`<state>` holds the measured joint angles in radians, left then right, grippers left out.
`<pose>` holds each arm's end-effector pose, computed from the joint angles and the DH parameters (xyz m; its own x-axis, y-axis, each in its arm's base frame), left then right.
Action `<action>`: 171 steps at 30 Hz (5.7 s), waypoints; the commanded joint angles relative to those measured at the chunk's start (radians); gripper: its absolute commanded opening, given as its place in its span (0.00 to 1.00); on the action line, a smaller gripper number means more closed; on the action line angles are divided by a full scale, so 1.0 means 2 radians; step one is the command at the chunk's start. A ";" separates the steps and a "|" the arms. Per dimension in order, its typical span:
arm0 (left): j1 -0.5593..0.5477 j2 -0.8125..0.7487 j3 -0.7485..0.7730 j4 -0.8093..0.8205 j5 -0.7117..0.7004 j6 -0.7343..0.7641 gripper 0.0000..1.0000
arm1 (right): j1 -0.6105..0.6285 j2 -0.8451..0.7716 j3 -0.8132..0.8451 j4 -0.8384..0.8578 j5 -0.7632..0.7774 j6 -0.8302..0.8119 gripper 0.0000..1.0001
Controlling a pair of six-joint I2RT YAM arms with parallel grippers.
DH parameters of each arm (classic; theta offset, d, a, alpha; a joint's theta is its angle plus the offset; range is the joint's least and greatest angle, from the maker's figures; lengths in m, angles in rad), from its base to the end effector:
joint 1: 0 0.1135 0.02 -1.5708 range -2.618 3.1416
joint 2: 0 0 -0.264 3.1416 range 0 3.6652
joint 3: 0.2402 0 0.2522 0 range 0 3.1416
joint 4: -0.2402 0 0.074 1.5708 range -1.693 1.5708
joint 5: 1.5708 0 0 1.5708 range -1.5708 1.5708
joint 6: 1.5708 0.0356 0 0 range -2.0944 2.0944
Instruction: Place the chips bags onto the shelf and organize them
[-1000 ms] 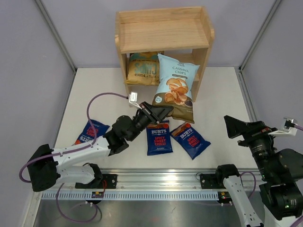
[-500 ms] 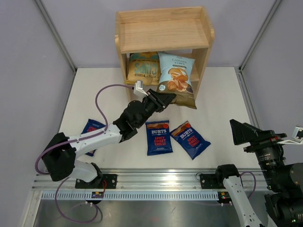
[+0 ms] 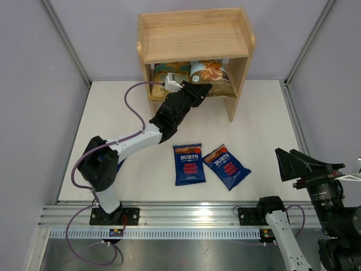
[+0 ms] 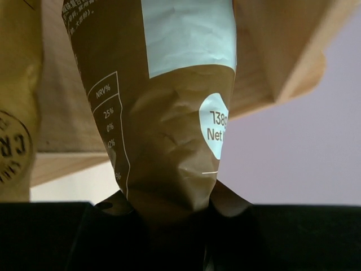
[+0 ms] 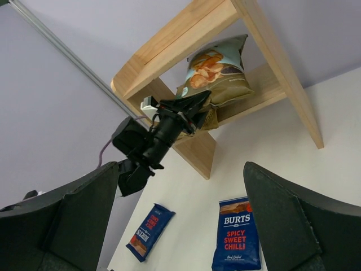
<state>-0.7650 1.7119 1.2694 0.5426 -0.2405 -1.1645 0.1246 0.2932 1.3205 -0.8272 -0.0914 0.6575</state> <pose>0.3032 -0.2794 0.3351 -0.4323 -0.8217 -0.3714 0.2645 0.2782 -0.9234 -0.0502 -0.0030 0.4522 0.0262 0.6166 -0.7868 -0.2887 0.7582 0.5846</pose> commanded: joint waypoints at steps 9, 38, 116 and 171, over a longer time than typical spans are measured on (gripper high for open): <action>0.023 0.097 0.150 -0.036 0.017 0.022 0.10 | 0.001 -0.013 -0.005 0.046 -0.069 0.035 1.00; 0.017 0.089 0.250 -0.291 0.041 0.058 0.71 | 0.001 0.003 -0.007 0.036 -0.082 0.017 1.00; 0.031 -0.022 -0.209 -0.324 0.123 0.259 0.50 | 0.001 0.003 -0.255 0.068 -0.257 0.001 0.94; -0.098 -0.456 -0.188 -0.225 0.095 0.081 0.00 | 0.221 0.217 -0.440 0.707 -0.286 -0.003 0.90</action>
<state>-0.9424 0.7967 0.8520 0.0757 -0.0059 -0.9585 0.5335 0.7311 0.3889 0.4988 -0.7048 0.7090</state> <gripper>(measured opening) 0.004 0.941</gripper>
